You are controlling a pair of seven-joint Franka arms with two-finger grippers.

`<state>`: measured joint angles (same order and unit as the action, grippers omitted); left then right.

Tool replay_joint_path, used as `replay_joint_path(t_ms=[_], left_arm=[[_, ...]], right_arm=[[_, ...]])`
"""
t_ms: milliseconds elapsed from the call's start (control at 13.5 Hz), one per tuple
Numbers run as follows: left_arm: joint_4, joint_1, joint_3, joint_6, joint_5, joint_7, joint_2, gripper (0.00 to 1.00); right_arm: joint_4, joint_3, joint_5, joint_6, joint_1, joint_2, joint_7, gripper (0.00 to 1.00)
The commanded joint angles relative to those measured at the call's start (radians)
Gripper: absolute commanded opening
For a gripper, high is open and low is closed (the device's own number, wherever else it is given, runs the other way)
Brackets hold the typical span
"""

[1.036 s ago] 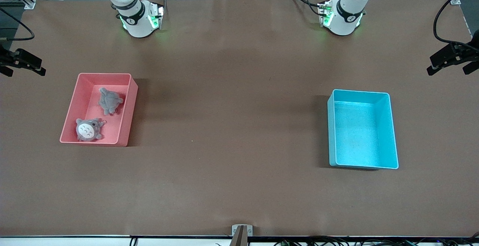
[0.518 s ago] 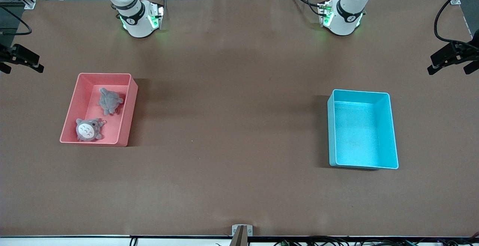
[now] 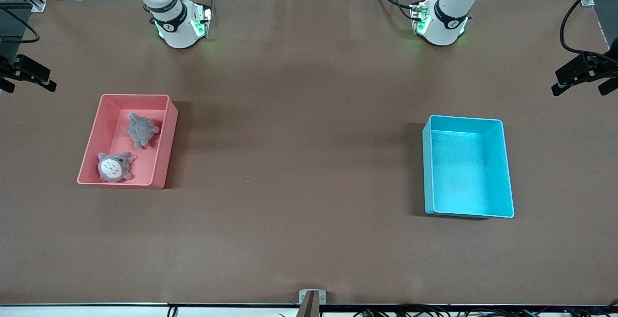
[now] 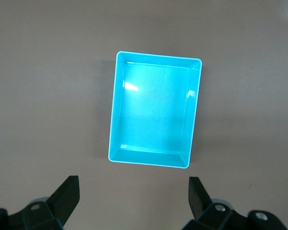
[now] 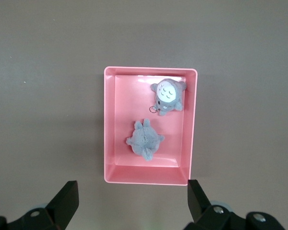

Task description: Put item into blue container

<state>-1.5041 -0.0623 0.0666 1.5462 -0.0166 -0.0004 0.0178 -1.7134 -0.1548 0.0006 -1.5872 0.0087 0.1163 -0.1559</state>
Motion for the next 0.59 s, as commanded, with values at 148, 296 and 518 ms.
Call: replay_joint_path(t_ms=[148,296,518], left_arm=[[-0.005,0.002,0.001,0.002,-0.017,0.02,0.016,1.0],[-0.005,0.004,0.001,0.003,-0.017,0.02,0.014,1.0],[-0.004,0.003,0.001,0.003,-0.017,0.02,0.014,1.0]], right_arm=[[-0.037,0.014,0.013,0.007,-0.006,0.045,0.002,1.0],[-0.051,0.014,0.013,0.013,0.0,0.049,0.004,1.0],[-0.069,0.014,0.009,0.003,0.007,0.063,0.004,1.0]])
